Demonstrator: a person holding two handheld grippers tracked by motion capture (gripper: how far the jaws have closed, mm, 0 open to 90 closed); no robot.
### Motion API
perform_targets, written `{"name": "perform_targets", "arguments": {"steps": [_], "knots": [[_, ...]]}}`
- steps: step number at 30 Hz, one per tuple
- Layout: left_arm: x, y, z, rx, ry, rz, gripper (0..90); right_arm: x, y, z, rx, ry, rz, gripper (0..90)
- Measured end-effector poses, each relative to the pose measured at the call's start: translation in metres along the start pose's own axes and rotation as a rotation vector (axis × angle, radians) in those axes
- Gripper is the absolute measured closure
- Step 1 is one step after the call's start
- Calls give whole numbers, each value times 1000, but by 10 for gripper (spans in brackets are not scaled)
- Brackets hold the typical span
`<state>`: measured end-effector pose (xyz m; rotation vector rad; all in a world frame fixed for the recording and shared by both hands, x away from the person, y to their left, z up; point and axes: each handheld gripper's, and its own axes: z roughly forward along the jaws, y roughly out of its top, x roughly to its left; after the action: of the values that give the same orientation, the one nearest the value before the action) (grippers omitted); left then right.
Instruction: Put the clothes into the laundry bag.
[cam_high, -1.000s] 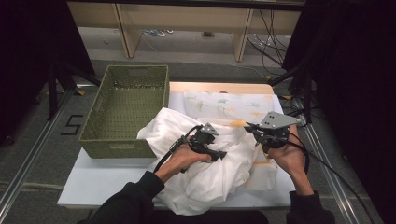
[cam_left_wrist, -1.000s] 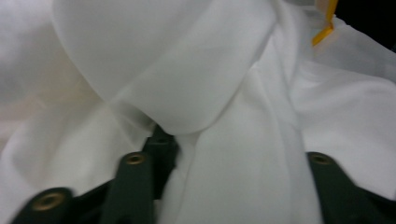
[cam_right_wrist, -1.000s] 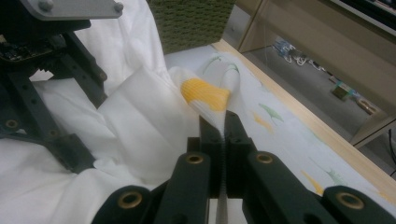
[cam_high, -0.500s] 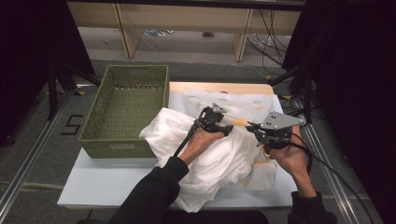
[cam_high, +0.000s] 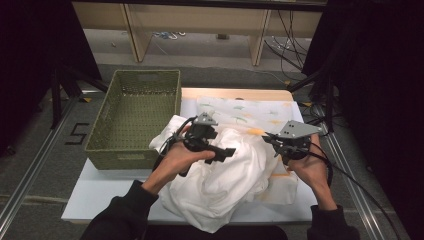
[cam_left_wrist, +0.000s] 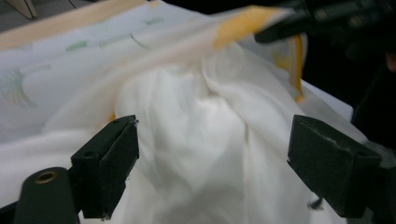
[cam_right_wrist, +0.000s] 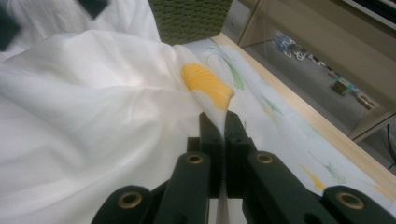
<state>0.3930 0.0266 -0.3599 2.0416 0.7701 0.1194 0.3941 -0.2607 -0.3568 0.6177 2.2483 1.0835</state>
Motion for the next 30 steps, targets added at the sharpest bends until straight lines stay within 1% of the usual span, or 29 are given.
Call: {"name": "perform_targets", "arguments": {"steps": [1, 2, 3, 4, 5, 6, 7, 9, 10, 11, 12, 13, 14, 15, 16, 17, 19, 20, 21, 22, 23, 24, 25, 26, 27, 29, 30], "knots": [[-2, -10, 0, 32, -10, 10, 157, 1, 0, 0, 6, 4, 16, 897], [-2, -16, 1, 47, -14, 23, 157, 1, 0, 0, 4, 2, 14, 898], [-3, -25, 4, 59, -28, 8, 155, 1, 0, 1, 6, 1, 16, 898], [-3, -30, 7, 68, -37, 5, 156, 1, 0, 0, 8, -8, 10, 898], [-4, -37, 13, 92, -52, -1, 155, 1, 0, 0, 8, -9, 9, 897], [-4, -40, 19, 113, -56, 18, 155, 2, 0, 1, 14, 3, 16, 897], [-4, -45, 27, 136, -61, 28, 154, 2, 0, 1, 10, 1, 12, 897], [-2, -52, 46, 149, -67, 31, 148, 2, 0, 2, 11, 3, 14, 898], [-2, -54, 55, 161, -79, 41, 158, 2, 0, 2, 11, 4, 8, 897], [-2, -54, 63, 151, -86, 61, 255, 3, 0, 3, 13, 7, 8, 897], [-6, -51, 75, 125, -74, 93, 479, 5, 1, 3, 15, 7, 5, 898], [-6, -51, 75, 125, -74, 93, 558, 5, 1, 3, 15, 7, 5, 898], [-9, -48, 78, 105, -56, 112, 620, 5, 2, 3, 6, 12, -3, 897], [-11, -43, 79, 79, -45, 121, 662, 6, 2, 2, 6, 14, 4, 898], [-13, -37, 80, 54, -37, 124, 662, 6, 2, 2, 6, 14, 4, 898], [-15, -29, 80, 29, -28, 121, 687, 6, 3, 1, 1, 16, -1, 898], [-17, -18, 81, 1, -23, 116, 713, 7, 5, 0, -8, 18, -6, 898], [-19, -13, 83, -15, -15, 102, 719, 7, 6, -1, -10, 15, -6, 898], [-20, -7, 85, -24, -13, 101, 723, 8, 7, -2, -17, 14, -9, 898], [-20, -1, 89, -35, -2, 101, 725, 8, 8, -4, -21, 14, -10, 898], [-18, 2, 94, -36, 11, 99, 726, 9, 11, -8, -32, 10, -17, 898], [-16, 5, 98, -42, 10, 89, 726, 9, 11, -8, -32, 10, -17, 898], [-12, 7, 104, -48, 44, 80, 725, 9, 12, -9, -35, 4, -18, 898], [-5, 9, 111, -40, 77, 97, 725, 10, 13, -10, -42, 9, -21, 898], [5, 10, 121, -39, 106, 89, 725, 10, 14, -11, -42, 12, -20, 898], [19, 8, 134, -48, 129, -4, 716, 12, 14, -11, -41, 14, -28, 898], [29, 8, 138, -56, 128, -58, 702, 12, 13, -10, -39, 16, -28, 898]]}}
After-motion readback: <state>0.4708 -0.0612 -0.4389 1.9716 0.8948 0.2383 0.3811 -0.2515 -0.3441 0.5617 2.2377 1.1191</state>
